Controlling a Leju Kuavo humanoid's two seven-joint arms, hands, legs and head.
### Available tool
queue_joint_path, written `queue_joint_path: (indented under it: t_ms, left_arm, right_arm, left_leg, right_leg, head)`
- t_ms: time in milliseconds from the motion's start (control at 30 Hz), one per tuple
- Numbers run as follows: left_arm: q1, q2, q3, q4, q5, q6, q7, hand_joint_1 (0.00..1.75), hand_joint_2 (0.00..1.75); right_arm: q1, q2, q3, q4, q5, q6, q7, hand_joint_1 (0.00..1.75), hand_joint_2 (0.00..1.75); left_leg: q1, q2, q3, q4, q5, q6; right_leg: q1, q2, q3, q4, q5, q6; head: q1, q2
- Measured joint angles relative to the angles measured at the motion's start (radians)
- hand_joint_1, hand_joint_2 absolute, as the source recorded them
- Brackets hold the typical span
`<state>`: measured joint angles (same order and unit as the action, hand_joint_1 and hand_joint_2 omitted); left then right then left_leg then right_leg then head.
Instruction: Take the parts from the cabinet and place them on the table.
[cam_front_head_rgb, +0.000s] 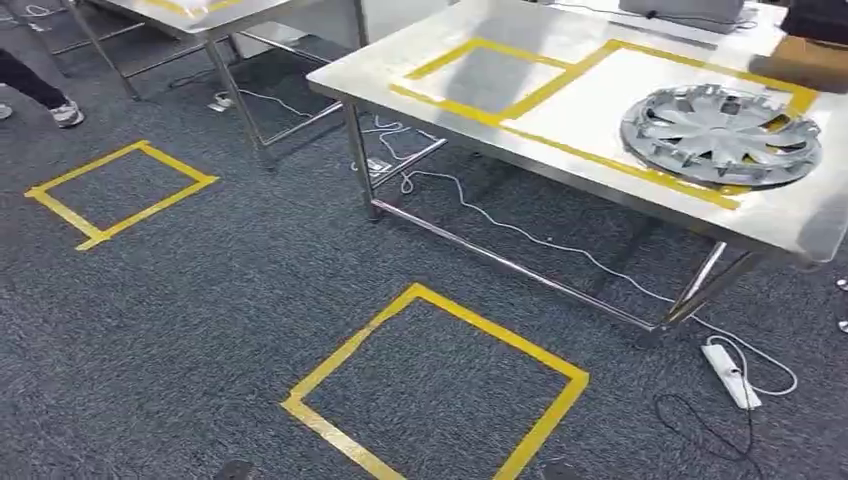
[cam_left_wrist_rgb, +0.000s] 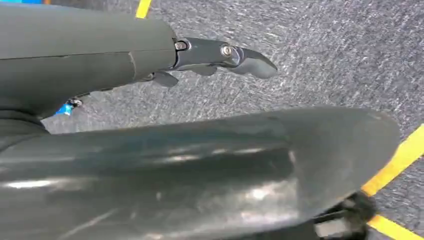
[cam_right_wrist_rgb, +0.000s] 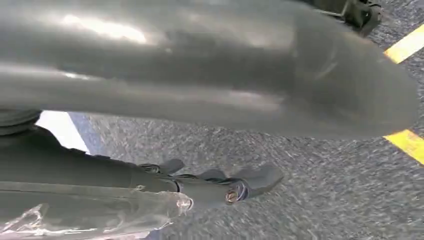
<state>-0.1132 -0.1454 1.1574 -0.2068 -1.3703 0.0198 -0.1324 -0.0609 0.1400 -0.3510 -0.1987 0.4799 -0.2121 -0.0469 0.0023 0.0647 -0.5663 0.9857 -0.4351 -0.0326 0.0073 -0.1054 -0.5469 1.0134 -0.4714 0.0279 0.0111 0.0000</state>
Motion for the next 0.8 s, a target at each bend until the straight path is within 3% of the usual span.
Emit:
queue_joint_path:
  t_ms: [100,133,167,233,267,300,333,400,433,467,533,600,633,667,700,767,800]
  left_arm:
    - [0.007,0.000,0.000,0.000,0.000,0.000,0.000,0.00,0.00]
    - [0.009,-0.001,0.001,0.000,0.000,0.000,0.000,0.00,0.00]
    - [0.007,-0.002,0.001,0.000,-0.001,0.000,0.000,0.00,0.00]
    - [0.003,-0.005,0.000,0.000,-0.002,0.002,0.000,0.00,0.00]
    - [0.004,-0.006,0.000,0.000,-0.001,0.002,0.000,0.00,0.00]
    - [0.006,-0.006,0.000,0.000,0.001,0.002,0.000,0.00,0.00]
    - [0.009,-0.006,0.001,0.000,0.006,0.002,0.000,0.00,0.00]
    - [0.008,-0.008,0.002,0.000,0.010,0.001,-0.001,0.00,0.00]
    - [0.008,-0.009,0.002,0.000,0.010,0.001,-0.002,0.00,0.00]
    - [0.005,-0.010,0.002,0.000,0.011,0.001,-0.003,0.00,0.00]
    - [0.007,-0.011,0.002,0.000,0.013,-0.002,-0.001,0.00,0.00]
    - [0.013,-0.013,0.002,0.000,0.013,-0.001,0.008,0.00,0.00]
    - [0.014,-0.014,0.003,0.000,0.013,0.001,0.011,0.00,0.00]
    - [0.013,-0.015,0.003,0.000,0.013,0.001,0.013,0.00,0.00]
    - [0.010,-0.016,0.003,0.000,0.013,0.001,0.015,0.00,0.00]
    - [0.006,-0.017,0.003,0.000,0.015,-0.001,0.015,0.00,0.00]
    - [0.007,-0.017,0.003,0.000,0.018,-0.002,0.015,0.00,0.00]
  right_arm:
    - [-0.004,0.000,0.006,0.000,0.001,0.000,0.000,0.00,0.00]
    - [-0.005,0.000,0.006,0.000,0.002,-0.001,0.000,0.00,0.00]
    - [-0.003,0.000,0.006,0.000,0.004,-0.003,0.001,0.00,0.00]
    - [0.002,0.000,0.006,0.000,0.006,-0.006,0.008,0.00,0.00]
    - [0.005,0.000,0.006,0.000,0.008,-0.007,0.010,0.00,0.00]
    - [0.008,0.000,0.006,0.000,0.011,-0.008,0.014,0.00,0.00]
    - [0.009,0.000,0.006,0.000,0.016,-0.008,0.018,0.00,0.00]
    - [0.008,0.000,0.007,0.000,0.019,-0.008,0.022,0.00,0.00]
    - [0.009,0.000,0.007,0.000,0.019,-0.008,0.022,0.00,0.00]
    - [0.011,0.000,0.007,0.001,0.020,-0.008,0.024,0.00,0.00]
    - [0.007,0.000,0.007,0.001,0.023,-0.010,0.024,0.00,0.00]
    - [0.007,-0.002,0.007,0.001,0.024,-0.010,0.023,0.00,0.00]
    - [0.006,-0.003,0.007,0.001,0.026,-0.010,0.023,0.00,0.00]
    - [0.006,-0.003,0.007,0.001,0.025,-0.010,0.023,0.00,0.00]
    - [0.007,-0.003,0.007,0.001,0.024,-0.010,0.021,0.00,0.00]
    - [0.011,-0.004,0.007,0.002,0.021,-0.011,0.016,0.00,0.00]
    - [0.011,-0.005,0.007,0.002,0.018,-0.011,0.015,0.00,0.00]
  left_leg:
    - [0.000,-0.031,-0.003,-0.004,0.005,0.018]
    - [0.004,-0.041,-0.003,-0.004,0.008,0.024]
    - [0.005,-0.051,-0.004,-0.004,0.011,0.030]
    - [0.004,-0.077,-0.008,-0.004,0.013,0.036]
    - [0.003,-0.090,-0.010,-0.004,0.013,0.036]
    - [0.003,-0.106,-0.009,-0.003,0.013,0.036]
    - [0.004,-0.121,-0.008,-0.003,0.014,0.035]
    - [0.005,-0.152,-0.006,-0.003,0.016,0.032]
    - [0.006,-0.164,-0.007,-0.002,0.016,0.029]
    - [0.001,-0.174,-0.012,0.003,0.016,0.021]
    - [0.008,-0.197,-0.023,0.001,0.024,0.007]
    - [0.012,-0.220,-0.027,-0.006,0.032,-0.008]
    - [0.012,-0.194,-0.029,0.003,0.023,-0.009]
    - [0.006,-0.133,-0.048,0.039,-0.007,-0.012]
    - [0.005,-0.102,-0.084,0.112,-0.049,-0.016]
    - [0.007,-0.080,-0.160,0.272,-0.117,-0.021]
    - [0.007,-0.078,-0.176,0.307,-0.121,-0.022]
  right_leg:
    - [-0.005,-0.024,0.014,-0.005,-0.002,0.015]
    - [-0.010,0.036,0.004,0.014,-0.020,0.024]
    - [-0.012,0.076,-0.016,0.068,-0.059,0.026]
    - [-0.010,0.101,-0.089,0.230,-0.136,0.028]
    - [-0.010,0.104,-0.121,0.294,-0.157,0.028]
    - [-0.010,0.104,-0.136,0.315,-0.152,0.026]
    - [-0.011,0.105,-0.124,0.284,-0.122,0.024]
    - [-0.014,0.123,-0.050,0.122,-0.027,0.020]
    - [-0.020,0.171,-0.013,0.041,0.009,0.020]
    - [-0.025,0.211,-0.002,0.008,-0.004,0.017]
    - [-0.019,0.194,0.001,0.007,-0.003,0.012]
    - [-0.018,0.172,0.002,0.002,0.004,-0.003]
    - [-0.022,0.154,0.006,-0.006,0.009,-0.010]
    - [-0.020,0.144,0.009,-0.011,0.010,-0.019]
    - [-0.017,0.126,0.008,-0.011,0.011,-0.021]
    - [-0.014,0.090,0.007,-0.011,0.009,-0.024]
    - [-0.013,0.076,0.006,-0.011,0.008,-0.024]
  head:
    - [-0.002,0.000]
    - [0.005,0.000]
    - [0.006,0.000]
    - [0.009,0.000]
    - [0.009,0.000]
    - [0.009,0.000]
    - [0.009,0.000]
    - [0.010,0.000]
    - [0.010,0.000]
    - [0.009,0.000]
    - [0.009,0.000]
    - [0.009,0.000]
    - [0.008,0.000]
    - [0.000,0.000]
    - [-0.004,0.000]
    - [-0.003,0.000]
    - [-0.003,0.000]
